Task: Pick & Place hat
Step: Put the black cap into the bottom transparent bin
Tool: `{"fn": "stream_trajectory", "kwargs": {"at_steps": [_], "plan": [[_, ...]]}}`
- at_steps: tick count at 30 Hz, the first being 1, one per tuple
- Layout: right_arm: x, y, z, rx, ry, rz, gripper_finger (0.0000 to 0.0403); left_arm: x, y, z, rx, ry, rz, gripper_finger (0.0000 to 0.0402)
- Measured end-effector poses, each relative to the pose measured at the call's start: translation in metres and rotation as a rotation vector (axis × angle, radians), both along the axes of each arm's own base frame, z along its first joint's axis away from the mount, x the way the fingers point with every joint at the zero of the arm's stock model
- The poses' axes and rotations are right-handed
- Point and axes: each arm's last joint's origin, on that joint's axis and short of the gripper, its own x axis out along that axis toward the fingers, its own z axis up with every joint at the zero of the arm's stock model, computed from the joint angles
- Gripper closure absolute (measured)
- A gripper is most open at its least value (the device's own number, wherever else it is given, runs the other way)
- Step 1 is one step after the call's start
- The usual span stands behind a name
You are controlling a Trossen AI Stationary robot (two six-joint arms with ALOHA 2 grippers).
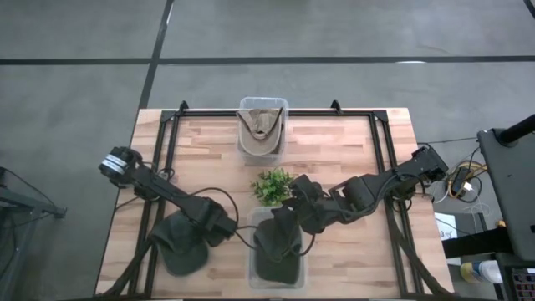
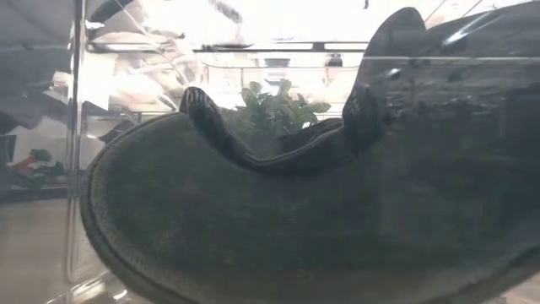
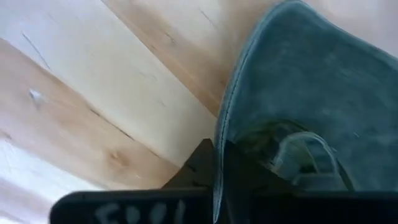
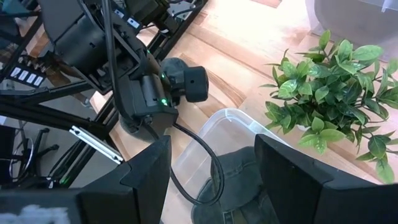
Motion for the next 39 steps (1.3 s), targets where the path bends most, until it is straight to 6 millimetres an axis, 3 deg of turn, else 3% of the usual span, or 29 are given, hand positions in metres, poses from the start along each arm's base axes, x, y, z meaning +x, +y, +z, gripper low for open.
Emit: {"fn": "stream_trajectory", "kwargs": {"at_steps": [11,24,32,39], "plan": [[0.000,-0.001,0.000,-0.011,0.002,0.005,0.0179,-0.011,0.006,0.047,0.049,0.072,0.012,0.0396],[0.002,0.005,0.003,-0.012,-0.039,0.049,0.0179,-0.005,0.013,0.138,0.046,0.008,0.081,0.0396],[0.012,0.017,0.021,0.025,-0.223,0.217,0.0179,0.000,0.028,0.201,-0.018,-0.213,0.183,0.0396],[0.017,0.011,0.023,0.141,-0.239,0.199,0.0179,0.012,0.031,0.223,-0.068,-0.294,0.202,0.0396]]}}
